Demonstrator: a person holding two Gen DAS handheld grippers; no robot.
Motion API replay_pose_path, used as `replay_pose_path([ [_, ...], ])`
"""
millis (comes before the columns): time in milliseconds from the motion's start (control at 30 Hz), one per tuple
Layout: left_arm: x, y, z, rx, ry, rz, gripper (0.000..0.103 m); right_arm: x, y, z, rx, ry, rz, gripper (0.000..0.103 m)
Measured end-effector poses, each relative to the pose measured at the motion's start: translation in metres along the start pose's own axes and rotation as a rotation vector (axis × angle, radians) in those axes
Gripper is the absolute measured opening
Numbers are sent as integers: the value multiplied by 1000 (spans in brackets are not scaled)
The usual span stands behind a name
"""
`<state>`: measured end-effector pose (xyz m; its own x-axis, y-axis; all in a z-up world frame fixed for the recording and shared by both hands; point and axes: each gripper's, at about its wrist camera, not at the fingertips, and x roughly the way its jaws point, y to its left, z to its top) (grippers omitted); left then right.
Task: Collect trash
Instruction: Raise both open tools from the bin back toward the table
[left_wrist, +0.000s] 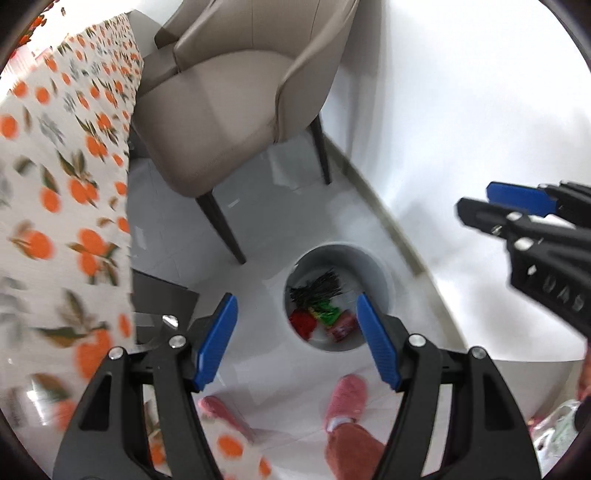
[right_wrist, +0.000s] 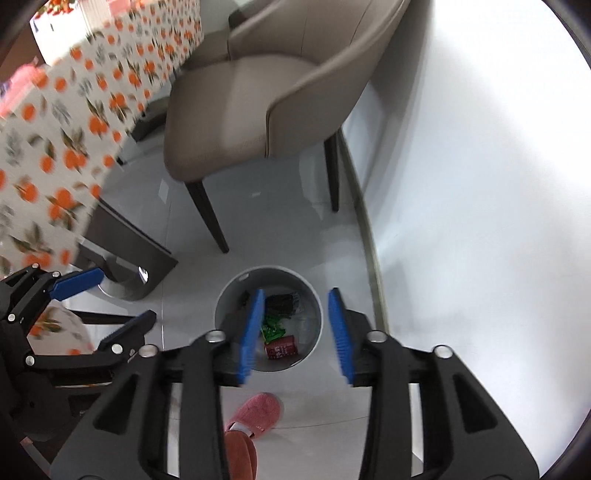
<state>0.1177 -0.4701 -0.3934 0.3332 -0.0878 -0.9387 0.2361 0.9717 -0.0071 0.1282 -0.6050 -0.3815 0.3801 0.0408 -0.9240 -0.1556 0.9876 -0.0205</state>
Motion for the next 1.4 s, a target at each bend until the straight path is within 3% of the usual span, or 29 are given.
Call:
replay_pose_path([
  [200, -93, 6, 21, 18, -109, -73, 73, -83, 21, 27, -38, -59, -19, 46],
  [300, -137, 30, 26, 10, -167, -75, 77, -120, 42, 42, -52, -92, -1, 50],
  [433, -182, 84, 29, -33, -210, -29, 78, -155, 79, 67, -90, -125, 36, 52],
  [567, -208, 152, 22, -83, -222, 62, 78, -179, 135, 91, -139, -158, 86, 53],
  [767, -230, 275, 4, -198, -218, 210, 78, -187, 232, 124, -209, -181, 174, 53],
  [967, -236, 381, -5, -270, -219, 308, 78, -179, 327, 153, -288, -190, 231, 53],
  [1200, -211, 430, 9, -241, -213, 303, 78, -157, 395, 185, -295, -170, 224, 53],
  [1400, -183, 446, 31, -214, -212, 272, 78, -141, 414, 200, -273, -153, 182, 53],
])
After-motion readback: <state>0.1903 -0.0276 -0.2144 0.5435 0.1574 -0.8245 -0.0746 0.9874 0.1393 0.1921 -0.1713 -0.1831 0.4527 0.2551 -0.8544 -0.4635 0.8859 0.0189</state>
